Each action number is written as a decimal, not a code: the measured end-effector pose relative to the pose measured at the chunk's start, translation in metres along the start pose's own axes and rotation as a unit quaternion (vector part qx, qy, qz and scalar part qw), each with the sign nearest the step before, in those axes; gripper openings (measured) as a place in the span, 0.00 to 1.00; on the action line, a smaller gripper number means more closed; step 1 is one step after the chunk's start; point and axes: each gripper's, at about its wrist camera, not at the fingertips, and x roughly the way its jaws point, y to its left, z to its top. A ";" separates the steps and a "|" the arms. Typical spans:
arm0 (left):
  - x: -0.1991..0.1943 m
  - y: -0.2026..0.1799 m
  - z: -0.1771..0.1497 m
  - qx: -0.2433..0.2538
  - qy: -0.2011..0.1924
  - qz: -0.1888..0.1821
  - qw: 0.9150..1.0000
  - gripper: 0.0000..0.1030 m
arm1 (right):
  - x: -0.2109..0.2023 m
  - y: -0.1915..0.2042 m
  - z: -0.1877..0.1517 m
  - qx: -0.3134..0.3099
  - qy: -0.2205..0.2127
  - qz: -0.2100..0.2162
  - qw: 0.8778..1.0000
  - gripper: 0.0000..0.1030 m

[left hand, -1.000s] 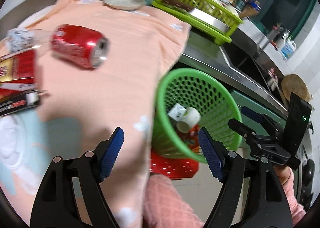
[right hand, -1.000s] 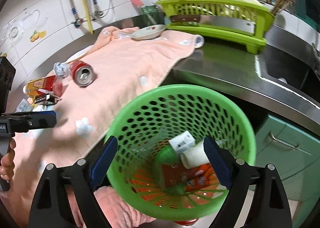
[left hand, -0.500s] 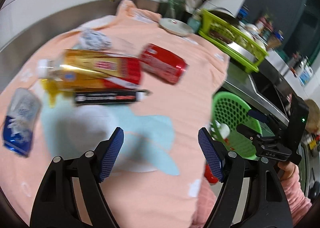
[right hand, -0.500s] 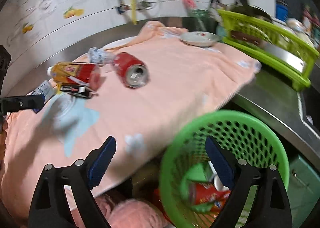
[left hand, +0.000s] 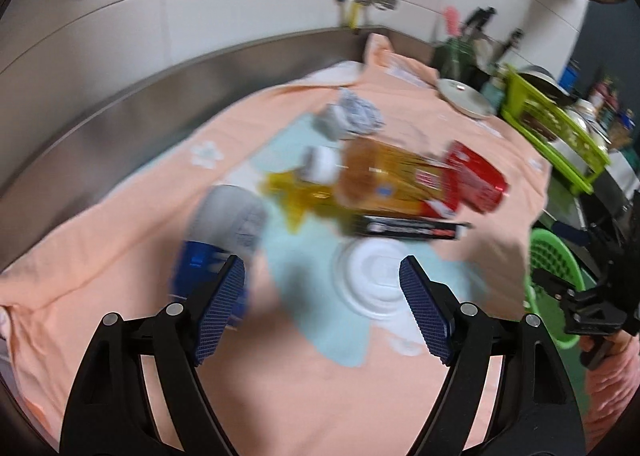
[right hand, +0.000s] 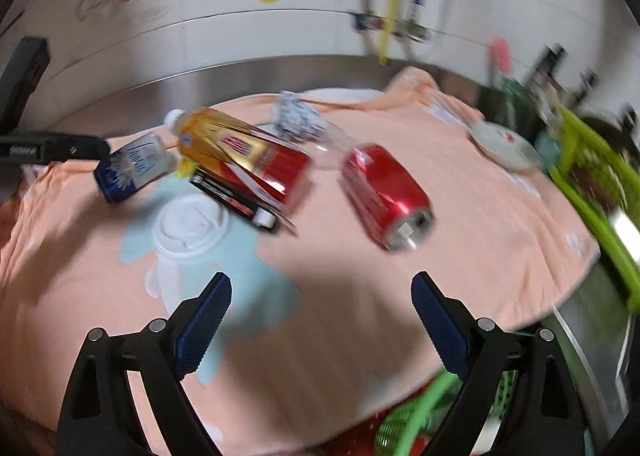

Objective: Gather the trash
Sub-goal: 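Move both grippers back over the towel toward the remaining trash, then grasp the blue-white milk can with the left gripper while the right gripper grasps the gold bottle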

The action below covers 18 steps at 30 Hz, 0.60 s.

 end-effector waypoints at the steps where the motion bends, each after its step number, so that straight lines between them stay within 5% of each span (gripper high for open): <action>1: 0.001 0.009 0.002 -0.005 0.002 0.008 1.000 0.77 | 0.004 0.006 0.006 -0.014 0.000 0.003 1.000 0.86; 18: 0.038 0.057 0.006 -0.027 0.048 0.019 0.998 0.77 | 0.086 0.057 0.092 -0.201 0.023 0.031 0.979 0.86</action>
